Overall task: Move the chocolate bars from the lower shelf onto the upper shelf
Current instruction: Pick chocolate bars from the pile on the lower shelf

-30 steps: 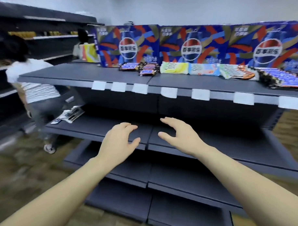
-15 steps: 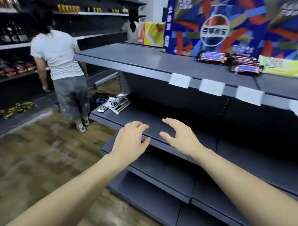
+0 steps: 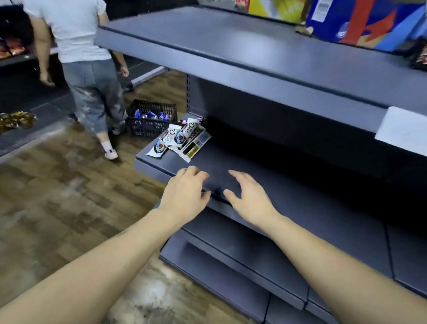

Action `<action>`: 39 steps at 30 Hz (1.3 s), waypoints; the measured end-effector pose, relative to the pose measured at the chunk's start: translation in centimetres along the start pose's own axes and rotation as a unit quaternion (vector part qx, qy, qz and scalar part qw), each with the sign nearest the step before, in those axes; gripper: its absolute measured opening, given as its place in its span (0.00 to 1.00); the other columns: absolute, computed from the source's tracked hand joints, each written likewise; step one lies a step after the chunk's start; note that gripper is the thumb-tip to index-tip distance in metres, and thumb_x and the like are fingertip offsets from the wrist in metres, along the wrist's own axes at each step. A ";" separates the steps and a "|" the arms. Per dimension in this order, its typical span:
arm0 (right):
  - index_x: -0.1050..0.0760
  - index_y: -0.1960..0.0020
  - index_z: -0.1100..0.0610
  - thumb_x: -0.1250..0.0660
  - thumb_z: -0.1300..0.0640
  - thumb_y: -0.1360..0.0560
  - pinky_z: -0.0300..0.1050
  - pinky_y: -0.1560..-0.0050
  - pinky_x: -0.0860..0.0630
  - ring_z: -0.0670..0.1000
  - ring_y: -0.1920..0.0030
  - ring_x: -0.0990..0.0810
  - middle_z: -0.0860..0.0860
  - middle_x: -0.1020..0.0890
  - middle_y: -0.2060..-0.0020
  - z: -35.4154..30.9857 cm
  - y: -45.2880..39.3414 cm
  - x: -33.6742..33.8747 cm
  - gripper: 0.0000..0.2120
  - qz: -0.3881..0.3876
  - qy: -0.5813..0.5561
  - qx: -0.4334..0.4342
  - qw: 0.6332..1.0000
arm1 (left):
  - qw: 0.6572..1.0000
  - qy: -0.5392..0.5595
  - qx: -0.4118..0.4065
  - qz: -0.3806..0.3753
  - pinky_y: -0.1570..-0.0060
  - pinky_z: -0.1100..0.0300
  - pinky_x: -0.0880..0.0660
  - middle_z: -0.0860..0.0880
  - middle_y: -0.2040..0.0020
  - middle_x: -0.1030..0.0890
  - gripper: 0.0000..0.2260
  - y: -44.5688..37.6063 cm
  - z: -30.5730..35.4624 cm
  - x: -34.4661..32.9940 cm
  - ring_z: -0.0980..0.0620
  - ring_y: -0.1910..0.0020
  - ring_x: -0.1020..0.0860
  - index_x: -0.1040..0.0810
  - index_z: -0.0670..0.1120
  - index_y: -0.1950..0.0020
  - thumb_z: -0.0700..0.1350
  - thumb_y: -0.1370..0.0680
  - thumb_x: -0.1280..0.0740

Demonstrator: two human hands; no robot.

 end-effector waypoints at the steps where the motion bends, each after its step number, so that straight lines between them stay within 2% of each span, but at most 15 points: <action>1: 0.39 0.23 0.51 0.36 0.52 0.20 0.42 0.29 0.37 0.48 0.27 0.36 0.47 0.35 0.26 0.1 -1.1 -0.7 0.27 -0.004 0.002 0.002 1.000 | 1.000 -0.002 0.006 -0.002 0.43 0.53 0.28 0.49 0.37 0.27 0.20 -0.9 -0.7 -0.6 0.45 0.37 0.30 0.28 0.49 0.32 0.51 0.23 0.36; 8: 0.41 0.22 0.52 0.35 0.51 0.22 0.49 0.27 0.37 0.53 0.27 0.36 0.50 0.35 0.25 -0.8 -9.2 -6.1 0.30 0.016 0.014 0.041 0.999 | 0.998 -0.025 0.059 0.015 0.46 0.48 0.29 0.43 0.37 0.30 0.22 -6.3 -5.6 -4.5 0.40 0.37 0.33 0.30 0.43 0.34 0.50 0.25 0.34; 11: 0.41 0.22 0.50 0.36 0.52 0.23 0.53 0.28 0.37 0.56 0.28 0.35 0.52 0.35 0.26 -1.3 -11.9 -7.8 0.31 0.043 0.027 0.062 0.997 | 0.996 -0.014 0.073 0.059 0.41 0.46 0.30 0.41 0.32 0.34 0.24 -7.9 -7.1 -5.6 0.39 0.33 0.36 0.31 0.41 0.34 0.50 0.26 0.34; 14: 0.44 0.22 0.45 0.39 0.51 0.22 0.55 0.28 0.39 0.57 0.27 0.38 0.51 0.39 0.23 -1.4 -13.7 -8.5 0.30 0.065 0.067 0.081 0.992 | 0.992 -0.028 0.063 0.107 0.34 0.48 0.35 0.39 0.28 0.37 0.29 -9.2 -8.4 -6.2 0.39 0.29 0.40 0.34 0.40 0.29 0.53 0.26 0.35; 17: 0.47 0.22 0.38 0.44 0.52 0.20 0.56 0.29 0.45 0.57 0.25 0.44 0.48 0.47 0.21 -1.5 -14.9 -8.5 0.28 0.037 0.127 0.114 0.985 | 0.990 -0.016 0.059 0.125 0.28 0.49 0.43 0.39 0.24 0.42 0.34 -10.3 -9.3 -6.5 0.41 0.25 0.46 0.40 0.41 0.24 0.56 0.25 0.36; 19: 0.45 0.23 0.37 0.46 0.53 0.19 0.55 0.29 0.46 0.57 0.25 0.45 0.46 0.49 0.21 -1.6 -15.4 -8.2 0.27 0.010 0.170 0.135 0.976 | 0.991 -0.004 0.063 0.121 0.27 0.49 0.44 0.40 0.25 0.40 0.36 -10.8 -9.6 -6.6 0.41 0.25 0.46 0.42 0.42 0.23 0.57 0.25 0.36; 23: 0.36 0.26 0.41 0.45 0.53 0.20 0.52 0.28 0.44 0.55 0.26 0.43 0.46 0.42 0.22 -1.3 -14.8 -7.8 0.23 0.022 0.143 0.119 0.982 | 0.989 -0.025 0.050 0.138 0.30 0.50 0.40 0.40 0.31 0.31 0.32 -10.6 -8.9 -6.7 0.40 0.29 0.39 0.38 0.41 0.26 0.56 0.25 0.36; 25: 0.30 0.29 0.44 0.43 0.53 0.21 0.51 0.27 0.41 0.55 0.28 0.40 0.48 0.37 0.24 -0.7 -13.8 -7.6 0.21 0.057 0.099 0.107 0.988 | 0.988 -0.040 0.039 0.143 0.34 0.48 0.36 0.40 0.35 0.29 0.30 -10.2 -7.9 -6.7 0.39 0.32 0.37 0.34 0.42 0.28 0.55 0.25 0.35; 27: 0.24 0.37 0.47 0.40 0.51 0.22 0.48 0.32 0.36 0.56 0.33 0.34 0.47 0.29 0.30 0.1 -12.7 -7.2 0.15 0.111 0.070 0.093 0.987 | 0.990 -0.044 0.032 0.131 0.41 0.47 0.31 0.40 0.38 0.29 0.26 -9.6 -6.8 -6.6 0.39 0.35 0.34 0.31 0.43 0.30 0.54 0.25 0.35; 29: 0.24 0.45 0.51 0.36 0.46 0.23 0.47 0.38 0.32 0.55 0.38 0.30 0.47 0.23 0.38 1.2 -11.5 -6.5 0.12 0.156 0.053 0.063 0.984 | 0.992 -0.055 0.023 0.114 0.44 0.47 0.31 0.41 0.39 0.30 0.24 -8.9 -5.9 -6.5 0.39 0.38 0.32 0.31 0.43 0.31 0.53 0.23 0.36; 32: 0.26 0.50 0.55 0.30 0.43 0.27 0.47 0.44 0.30 0.53 0.43 0.28 0.50 0.22 0.45 3.1 -9.6 -5.2 0.16 0.181 0.032 0.023 0.983 | 0.992 -0.064 0.007 0.107 0.48 0.48 0.30 0.40 0.43 0.29 0.19 -7.8 -4.6 -6.1 0.39 0.43 0.29 0.28 0.42 0.35 0.49 0.23 0.35; 36: 0.25 0.47 0.53 0.28 0.54 0.27 0.41 0.47 0.28 0.46 0.47 0.25 0.48 0.24 0.45 4.4 -7.3 -3.8 0.11 0.205 -0.032 0.009 0.978 | 0.994 -0.040 -0.007 0.102 0.54 0.48 0.29 0.41 0.46 0.28 0.15 -6.4 -2.9 -5.9 0.39 0.51 0.27 0.25 0.42 0.40 0.46 0.25 0.32; 39: 0.24 0.43 0.50 0.32 0.57 0.26 0.36 0.49 0.26 0.41 0.51 0.22 0.44 0.20 0.48 4.2 -5.5 -2.8 0.12 0.230 -0.112 -0.022 0.967 | 0.995 -0.015 -0.015 0.097 0.55 0.49 0.27 0.43 0.46 0.27 0.15 -5.5 -2.0 -6.2 0.41 0.51 0.29 0.25 0.45 0.41 0.46 0.26 0.31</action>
Point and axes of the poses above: each hand's wrist, its own y-axis away from the middle knuckle, its own x-axis out of the back of the hand, z = x × y, the point moved 1 cm from there along -y, towards the middle knuckle
